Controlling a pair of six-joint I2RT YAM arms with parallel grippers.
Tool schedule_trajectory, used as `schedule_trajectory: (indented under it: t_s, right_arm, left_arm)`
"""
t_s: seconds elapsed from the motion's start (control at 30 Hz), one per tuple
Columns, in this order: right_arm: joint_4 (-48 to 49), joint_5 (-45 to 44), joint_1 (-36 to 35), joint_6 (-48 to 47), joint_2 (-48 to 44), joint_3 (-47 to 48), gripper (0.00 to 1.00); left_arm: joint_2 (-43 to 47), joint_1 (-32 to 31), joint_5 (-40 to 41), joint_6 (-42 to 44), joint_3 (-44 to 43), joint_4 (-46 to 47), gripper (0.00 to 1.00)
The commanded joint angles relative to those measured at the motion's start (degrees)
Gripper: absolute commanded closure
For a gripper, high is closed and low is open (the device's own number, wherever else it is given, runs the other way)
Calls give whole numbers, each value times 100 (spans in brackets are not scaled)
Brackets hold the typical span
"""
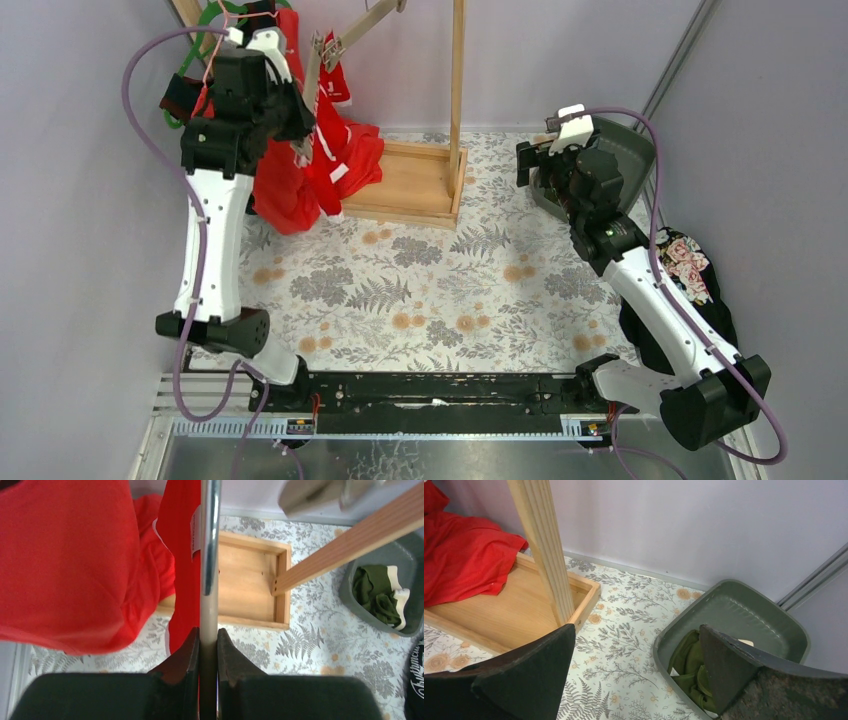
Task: Clip the underwear to the hanger
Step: Place the hanger on the clothesline.
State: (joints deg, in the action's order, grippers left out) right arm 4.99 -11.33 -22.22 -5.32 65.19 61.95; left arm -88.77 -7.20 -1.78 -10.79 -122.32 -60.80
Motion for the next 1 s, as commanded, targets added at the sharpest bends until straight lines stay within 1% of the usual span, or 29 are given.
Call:
schedule_trajectory:
  t_s: [0.0, 0.13, 0.23, 0.47, 0.67, 0.83, 0.97]
  right_arm:
    - [169, 216, 22, 149, -211, -3, 1]
    - [226, 360, 23, 222, -234, -61, 1]
    - [230, 464, 23, 235, -190, -82, 1]
    - [213, 493, 24, 210, -83, -63, 0]
    - [215, 725, 23, 249, -97, -53, 1]
    - [314, 870, 22, 284, -261, -143, 1]
    - [336, 1039, 16, 340, -334, -164, 2]
  left_arm:
    - [-446, 384, -862, 585, -658, 437, 100]
    - [-745, 505, -1010, 838, -768, 950, 100]
    - [-887, 541, -1024, 853, -808, 1363, 100]
    - [-1314, 552, -818, 656, -1307, 2089, 100]
    - [-1488, 550, -726, 368, -1340, 2858, 100]
    - [-1731, 551, -714, 218, -1489, 3319, 100]
    - [-1998, 548, -733, 170, -1773, 3507, 100]
